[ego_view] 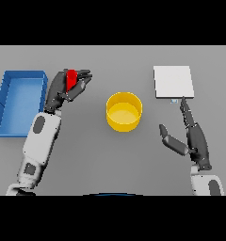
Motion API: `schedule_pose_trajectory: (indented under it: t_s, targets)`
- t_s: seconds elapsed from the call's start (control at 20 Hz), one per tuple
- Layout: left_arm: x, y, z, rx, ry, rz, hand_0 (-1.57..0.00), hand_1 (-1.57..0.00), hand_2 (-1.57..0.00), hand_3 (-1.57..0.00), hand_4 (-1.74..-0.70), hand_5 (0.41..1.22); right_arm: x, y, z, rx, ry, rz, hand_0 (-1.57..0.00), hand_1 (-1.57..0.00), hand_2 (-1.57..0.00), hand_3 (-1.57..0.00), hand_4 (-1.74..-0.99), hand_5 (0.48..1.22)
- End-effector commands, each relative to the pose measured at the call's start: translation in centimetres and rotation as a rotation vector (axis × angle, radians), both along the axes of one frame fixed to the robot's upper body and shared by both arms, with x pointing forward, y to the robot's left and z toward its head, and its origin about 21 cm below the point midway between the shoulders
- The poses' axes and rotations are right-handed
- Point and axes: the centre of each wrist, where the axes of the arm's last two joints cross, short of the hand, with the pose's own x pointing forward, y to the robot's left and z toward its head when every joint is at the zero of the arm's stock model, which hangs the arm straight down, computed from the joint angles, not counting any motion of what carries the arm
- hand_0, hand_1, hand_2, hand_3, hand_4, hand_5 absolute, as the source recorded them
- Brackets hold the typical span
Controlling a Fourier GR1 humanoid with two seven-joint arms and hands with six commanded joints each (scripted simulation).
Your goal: Pick up the red beaker and tilt it to pour out 1 green nut into yellow bowl. Pick up the yellow bowl and place it on the metallic measuring scale.
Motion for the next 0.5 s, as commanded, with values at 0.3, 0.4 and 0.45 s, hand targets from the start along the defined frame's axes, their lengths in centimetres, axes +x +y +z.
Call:
schedule_pose_trajectory:
  t_s: [0.3, 0.4, 0.45]
  targets:
    - [0.5, -0.8, 3.1, 0.332, -0.052, -0.085, -1.57, -1.57, -1.57, -1.56, -1.74, 1.12, 0.1, 0.0, -0.1, -0.007, 0.029, -0.009, 0.0, 0.0, 0.0, 0.0, -1.194, 0.658]
    - [0.6, -1.5, 4.0, 0.48, -0.056, -0.128, -1.57, -1.57, -1.57, -1.57, -1.74, 1.125, 0.2, 0.1, 0.1, -0.012, 0.026, -0.009, 0.0, 0.0, 0.0, 0.0, -1.186, 0.66]
    - [0.6, -2.2, 4.5, 0.539, -0.057, -0.151, -1.57, -1.57, -1.57, -1.57, -1.74, 1.127, 0.4, 0.2, 0.3, -0.012, 0.034, -0.004, 0.0, 0.0, 0.0, 0.0, -1.183, 0.663]
